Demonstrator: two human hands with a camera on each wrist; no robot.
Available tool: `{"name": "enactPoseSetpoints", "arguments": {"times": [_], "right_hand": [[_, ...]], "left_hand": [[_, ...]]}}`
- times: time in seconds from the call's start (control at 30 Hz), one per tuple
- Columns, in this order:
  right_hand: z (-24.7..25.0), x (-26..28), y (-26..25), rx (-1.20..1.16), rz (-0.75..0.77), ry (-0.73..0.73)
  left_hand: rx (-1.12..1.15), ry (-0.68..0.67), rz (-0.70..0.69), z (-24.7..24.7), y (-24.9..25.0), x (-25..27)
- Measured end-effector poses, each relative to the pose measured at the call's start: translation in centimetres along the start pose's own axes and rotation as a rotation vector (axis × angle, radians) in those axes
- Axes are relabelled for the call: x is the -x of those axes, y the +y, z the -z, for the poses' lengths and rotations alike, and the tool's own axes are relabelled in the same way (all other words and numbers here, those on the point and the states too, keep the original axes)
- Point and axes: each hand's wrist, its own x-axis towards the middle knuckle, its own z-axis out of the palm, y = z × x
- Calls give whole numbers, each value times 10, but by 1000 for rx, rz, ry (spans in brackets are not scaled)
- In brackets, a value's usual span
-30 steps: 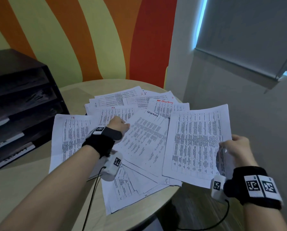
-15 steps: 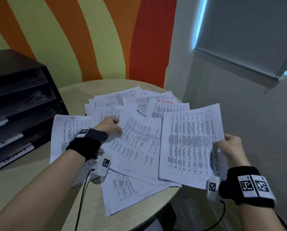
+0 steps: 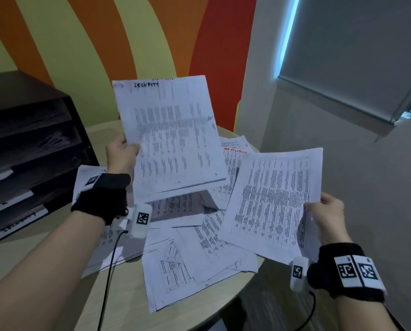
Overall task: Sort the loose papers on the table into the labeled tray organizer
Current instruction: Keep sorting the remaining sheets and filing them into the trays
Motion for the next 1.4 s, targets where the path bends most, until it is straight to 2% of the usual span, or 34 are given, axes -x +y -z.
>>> {"name": "enactPoseSetpoints", "arguments": {"times": [0.13, 0.3, 0.43, 0.53, 0.67, 0.8, 0.97, 1.1, 1.23, 1.4], "right_hand": [[-7, 1, -7, -83, 46, 14], [-25, 21, -28, -216, 90, -217], [-41, 27, -27, -263, 70, -328], [-50, 29, -20, -118, 162, -399], [-45, 17, -5, 39, 111, -258], [-14, -7, 8, 105, 38, -61], [26, -29, 21, 115, -52, 140], [38, -42, 32, 96, -96, 194], [34, -44, 34, 98, -93, 185], [32, -43, 31, 70, -83, 169]], "left_hand": [[8, -150, 80, -16, -2, 13], [-55, -369, 119, -59, -27, 49], [-107, -384, 143, -80, -35, 67], [-63, -432, 220, -86, -40, 74], [-241, -521, 192, -92, -45, 67], [-555, -497, 188, -93, -54, 47], [-737, -433, 194, -106, -64, 42], [-773, -433, 188, -126, -71, 51], [-983, -537, 248, -147, -70, 57], [-955, -474, 115, -128, -79, 38]]}}
